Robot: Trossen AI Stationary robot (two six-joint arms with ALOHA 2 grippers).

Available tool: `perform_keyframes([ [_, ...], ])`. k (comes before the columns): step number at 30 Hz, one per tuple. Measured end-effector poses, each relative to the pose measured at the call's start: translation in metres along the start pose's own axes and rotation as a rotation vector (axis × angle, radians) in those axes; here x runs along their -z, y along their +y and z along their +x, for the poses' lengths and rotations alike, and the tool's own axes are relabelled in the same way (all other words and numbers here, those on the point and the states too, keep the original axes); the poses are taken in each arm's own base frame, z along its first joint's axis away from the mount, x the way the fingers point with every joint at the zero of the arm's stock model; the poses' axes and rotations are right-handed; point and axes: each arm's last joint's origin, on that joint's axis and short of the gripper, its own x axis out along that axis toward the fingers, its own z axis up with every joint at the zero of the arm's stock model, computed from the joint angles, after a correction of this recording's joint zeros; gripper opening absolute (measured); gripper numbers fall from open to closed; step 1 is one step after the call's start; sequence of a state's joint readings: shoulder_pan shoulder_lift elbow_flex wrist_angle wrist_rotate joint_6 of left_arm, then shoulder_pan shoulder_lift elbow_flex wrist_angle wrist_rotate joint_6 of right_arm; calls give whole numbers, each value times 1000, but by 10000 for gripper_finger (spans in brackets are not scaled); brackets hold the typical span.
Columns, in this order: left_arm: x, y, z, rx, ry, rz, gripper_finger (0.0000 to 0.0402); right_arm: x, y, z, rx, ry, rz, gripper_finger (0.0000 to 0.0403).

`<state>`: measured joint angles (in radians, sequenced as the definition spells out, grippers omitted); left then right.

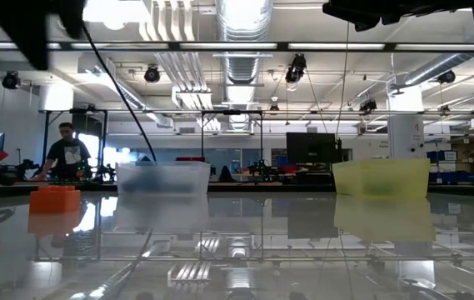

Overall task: Sort & place blocks by color
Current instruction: Put the orange game piece into the orange bin

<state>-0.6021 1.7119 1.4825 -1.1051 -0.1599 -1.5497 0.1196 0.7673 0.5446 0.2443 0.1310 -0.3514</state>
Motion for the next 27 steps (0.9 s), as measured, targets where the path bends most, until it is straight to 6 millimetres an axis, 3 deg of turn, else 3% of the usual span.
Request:
perform_keyframes([
  [4,-31,9,14,-58,-54,-128,255,0,0,0,0,0,0,166],
  [10,-59,32,40,-172,-52,-127,255,0,0,0,0,1,0,166],
  [18,-55,67,76,-325,19,-196,255,0,0,0,-1,2,-6,166],
  [27,-51,70,99,-222,26,-219,255,0,0,0,-1,3,-7,166],
])
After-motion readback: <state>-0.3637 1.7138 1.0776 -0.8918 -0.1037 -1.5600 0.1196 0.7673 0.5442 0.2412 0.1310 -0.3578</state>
